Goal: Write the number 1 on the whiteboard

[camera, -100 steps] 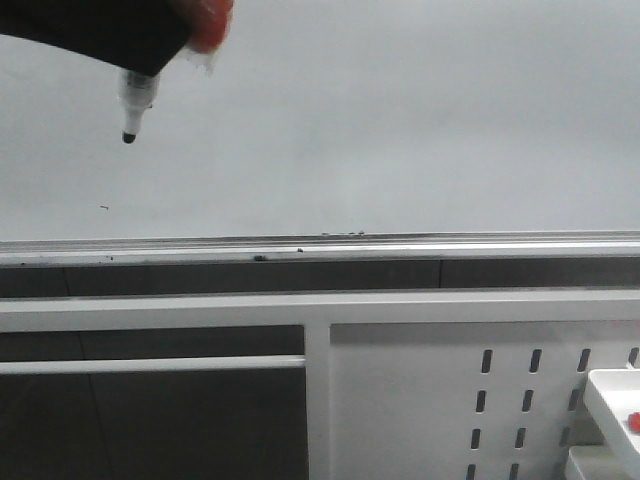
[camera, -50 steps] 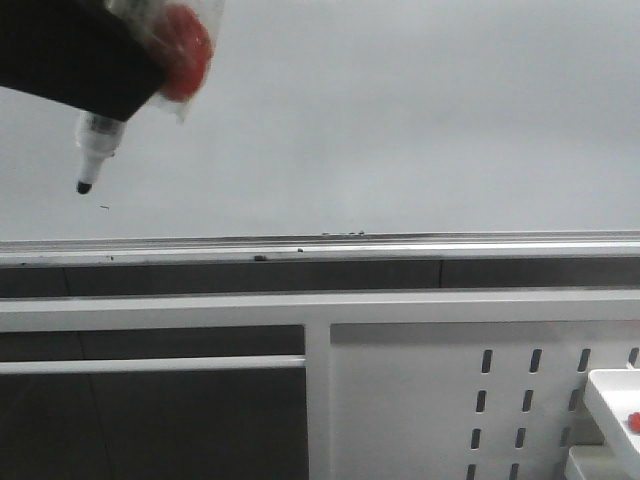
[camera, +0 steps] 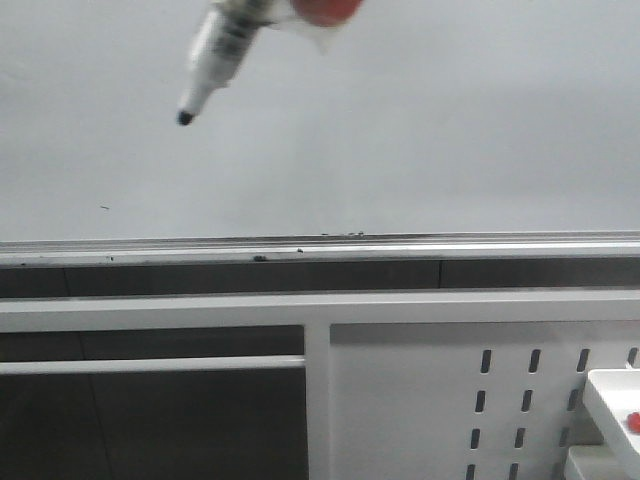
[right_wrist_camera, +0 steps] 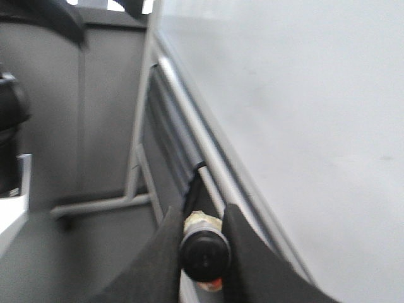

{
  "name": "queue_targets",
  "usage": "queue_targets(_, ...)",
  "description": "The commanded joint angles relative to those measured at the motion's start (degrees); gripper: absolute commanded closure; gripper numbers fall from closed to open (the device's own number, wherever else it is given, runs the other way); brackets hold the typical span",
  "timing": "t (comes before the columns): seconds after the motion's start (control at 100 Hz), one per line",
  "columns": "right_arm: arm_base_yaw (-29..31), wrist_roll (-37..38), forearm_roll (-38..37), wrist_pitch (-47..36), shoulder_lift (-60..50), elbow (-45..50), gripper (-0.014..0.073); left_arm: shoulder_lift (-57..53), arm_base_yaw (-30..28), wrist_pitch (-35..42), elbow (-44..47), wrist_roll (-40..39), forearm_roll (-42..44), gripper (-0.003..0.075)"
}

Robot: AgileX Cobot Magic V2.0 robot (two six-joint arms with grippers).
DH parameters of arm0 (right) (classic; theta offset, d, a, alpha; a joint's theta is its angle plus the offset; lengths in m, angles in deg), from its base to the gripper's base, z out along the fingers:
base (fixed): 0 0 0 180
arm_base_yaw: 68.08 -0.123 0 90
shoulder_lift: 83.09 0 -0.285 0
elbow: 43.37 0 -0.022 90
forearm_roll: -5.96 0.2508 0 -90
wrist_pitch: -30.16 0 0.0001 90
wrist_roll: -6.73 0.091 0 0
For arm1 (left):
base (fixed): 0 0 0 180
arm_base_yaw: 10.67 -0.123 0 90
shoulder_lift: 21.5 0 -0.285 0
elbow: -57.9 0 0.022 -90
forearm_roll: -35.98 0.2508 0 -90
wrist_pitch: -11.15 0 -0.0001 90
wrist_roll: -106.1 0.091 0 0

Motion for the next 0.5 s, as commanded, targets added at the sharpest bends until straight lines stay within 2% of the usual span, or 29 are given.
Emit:
queue_targets(0.0,0.1,0.1,-0.9,-14.0,-4.6,4.1,0.0658,-6.7,-0.9,3.2,1.0,-6.3,4.0,0.0528)
queue_targets(0.08,0.1,-1.1,-1.7,-24.1,-6.7,9.2,0.0659,-14.6,-2.0,2.9,4.1,-9.2,7.0,0.0641)
queue_targets(0.15,0.1,-3.0,-1.7,-29.7,-6.7,11.6,0.0659,-20.4,-2.8,2.9,6.8,-9.7,8.4,0.0739)
queue_targets(0.23,0.1,-5.9,-1.7,-30.4,-5.4,12.1,0.0659,-25.4,-3.4,2.9,9.5,-10.4,8.9,0.0740)
queue_targets(0.33,0.1,-7.9,-2.1,-31.8,-2.2,12.1,0.0659,-23.8,-4.0,0.9,10.9,-12.9,8.7,0.0740)
queue_targets(0.49,0.1,-8.9,-2.4,-41.5,3.0,12.1,0.0659,-23.1,-4.0,6.0,12.7,-12.9,8.9,0.0740)
